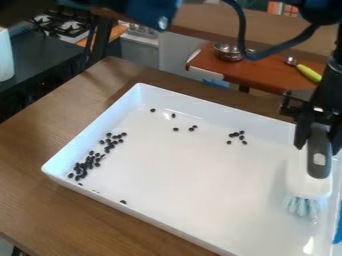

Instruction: Sweep into pile

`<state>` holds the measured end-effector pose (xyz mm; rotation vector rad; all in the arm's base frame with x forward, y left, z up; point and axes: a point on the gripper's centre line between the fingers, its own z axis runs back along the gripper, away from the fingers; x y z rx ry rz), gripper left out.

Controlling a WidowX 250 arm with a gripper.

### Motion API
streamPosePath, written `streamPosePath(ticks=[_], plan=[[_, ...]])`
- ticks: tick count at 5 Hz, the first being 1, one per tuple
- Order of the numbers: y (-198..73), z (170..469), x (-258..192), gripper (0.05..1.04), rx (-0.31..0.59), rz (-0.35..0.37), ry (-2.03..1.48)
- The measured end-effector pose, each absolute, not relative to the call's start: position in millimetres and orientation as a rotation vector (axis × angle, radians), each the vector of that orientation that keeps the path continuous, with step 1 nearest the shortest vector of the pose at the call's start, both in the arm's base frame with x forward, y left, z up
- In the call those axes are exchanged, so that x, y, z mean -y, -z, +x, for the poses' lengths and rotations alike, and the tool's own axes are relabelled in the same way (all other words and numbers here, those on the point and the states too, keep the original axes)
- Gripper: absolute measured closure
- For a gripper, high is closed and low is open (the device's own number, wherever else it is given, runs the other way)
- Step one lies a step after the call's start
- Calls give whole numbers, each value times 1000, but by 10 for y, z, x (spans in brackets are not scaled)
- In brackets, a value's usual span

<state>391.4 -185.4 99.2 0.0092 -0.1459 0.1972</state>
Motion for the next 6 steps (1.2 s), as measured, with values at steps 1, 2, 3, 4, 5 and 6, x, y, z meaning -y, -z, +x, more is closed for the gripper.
streamPosePath(ticks=[1,2,3,4,5,6], plan=[[-934,4002,1875,593,145,20,-218],[-911,4034,1876,593,154,24,-223],[-905,4106,1742,593,160,25,-242],[-872,4132,1507,593,135,27,-270],[-871,4114,1109,593,109,32,-316],[-857,4085,710,593,89,46,-362]])
